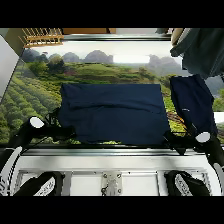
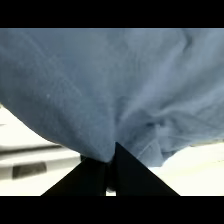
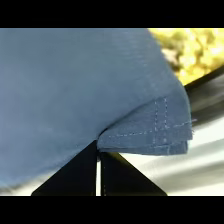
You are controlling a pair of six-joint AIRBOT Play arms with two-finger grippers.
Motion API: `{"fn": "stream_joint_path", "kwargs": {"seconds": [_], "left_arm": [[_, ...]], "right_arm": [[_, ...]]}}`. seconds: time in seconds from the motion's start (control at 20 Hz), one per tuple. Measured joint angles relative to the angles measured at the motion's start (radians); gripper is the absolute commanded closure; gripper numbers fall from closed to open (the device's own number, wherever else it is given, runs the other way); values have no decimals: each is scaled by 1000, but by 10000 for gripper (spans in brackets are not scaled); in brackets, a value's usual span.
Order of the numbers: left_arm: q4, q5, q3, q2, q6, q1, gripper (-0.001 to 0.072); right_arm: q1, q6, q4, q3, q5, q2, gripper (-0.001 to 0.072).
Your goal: Fold the clothes and pants, and hang the long-sleeved shirts on hangers.
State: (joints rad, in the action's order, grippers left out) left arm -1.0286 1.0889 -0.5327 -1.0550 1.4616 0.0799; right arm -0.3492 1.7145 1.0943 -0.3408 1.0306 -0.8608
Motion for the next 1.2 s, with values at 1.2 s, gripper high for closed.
{"fn": "stream_joint_path", "kwargs": {"seconds": [1.2], "left_arm": [[-79, 325, -687, -212, 36, 4, 695]], "right_arm": [[230, -112, 198, -968, 400, -503, 702]]}}
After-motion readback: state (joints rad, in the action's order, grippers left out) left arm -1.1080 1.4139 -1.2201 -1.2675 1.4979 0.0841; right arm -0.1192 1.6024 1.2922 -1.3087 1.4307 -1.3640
